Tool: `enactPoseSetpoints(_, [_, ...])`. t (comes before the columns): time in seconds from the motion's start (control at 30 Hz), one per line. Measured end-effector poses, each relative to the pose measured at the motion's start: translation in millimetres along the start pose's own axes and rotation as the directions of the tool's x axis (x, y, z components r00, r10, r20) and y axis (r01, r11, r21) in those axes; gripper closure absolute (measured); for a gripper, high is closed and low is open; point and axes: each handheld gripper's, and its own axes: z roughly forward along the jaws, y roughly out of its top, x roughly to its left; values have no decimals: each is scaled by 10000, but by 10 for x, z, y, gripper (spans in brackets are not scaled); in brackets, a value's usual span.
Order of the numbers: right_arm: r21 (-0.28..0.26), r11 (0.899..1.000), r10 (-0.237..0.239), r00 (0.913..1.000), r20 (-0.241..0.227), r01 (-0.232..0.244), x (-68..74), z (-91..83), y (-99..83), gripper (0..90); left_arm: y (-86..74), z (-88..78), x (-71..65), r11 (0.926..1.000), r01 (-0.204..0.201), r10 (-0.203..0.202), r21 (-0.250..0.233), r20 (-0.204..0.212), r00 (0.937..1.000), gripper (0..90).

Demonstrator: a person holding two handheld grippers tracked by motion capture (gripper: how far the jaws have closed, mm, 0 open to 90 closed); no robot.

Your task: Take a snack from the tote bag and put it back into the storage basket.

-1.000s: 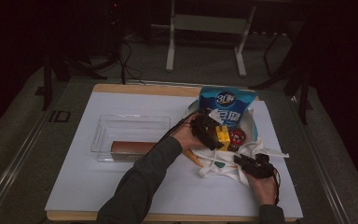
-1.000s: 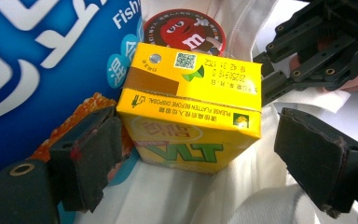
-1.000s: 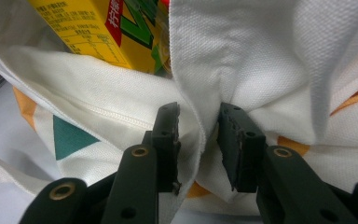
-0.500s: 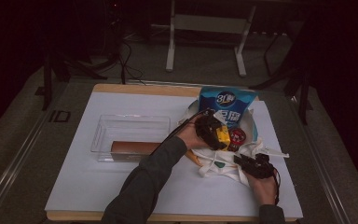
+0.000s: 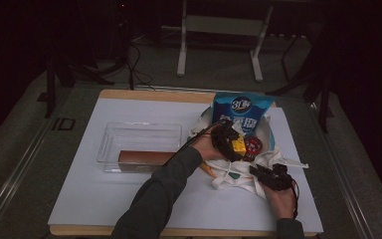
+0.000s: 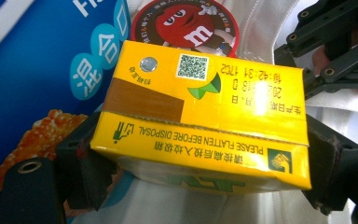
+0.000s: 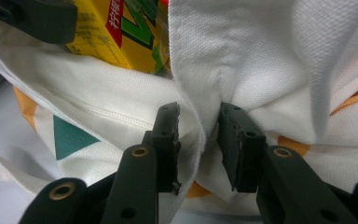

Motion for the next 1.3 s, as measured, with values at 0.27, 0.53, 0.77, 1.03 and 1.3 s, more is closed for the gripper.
enactPoseSetpoints(0.27, [23,10000,1,10000,-9,-1,0,2,1,676,3,48,-44,9997,-226,231,136,-384,9990,207])
enactPoseSetpoints(0.53, [29,10000,7,10000,-7,-7,2,2,1,675,-5,53,-67,9994,-309,317,164,-547,9980,232])
enactPoseSetpoints(0.77, [31,10000,12,10000,-21,-12,1,2,0,674,-30,34,-75,9994,-351,355,69,-564,9978,278])
enactPoseSetpoints(1.03, [27,10000,34,10000,-49,-33,-2,2,1,674,-32,24,-97,9997,-250,253,50,-654,9975,284])
enactPoseSetpoints(1.3, [23,10000,76,9999,-78,-76,-6,3,2,672,-23,3,-92,9998,-160,170,136,-774,9969,286])
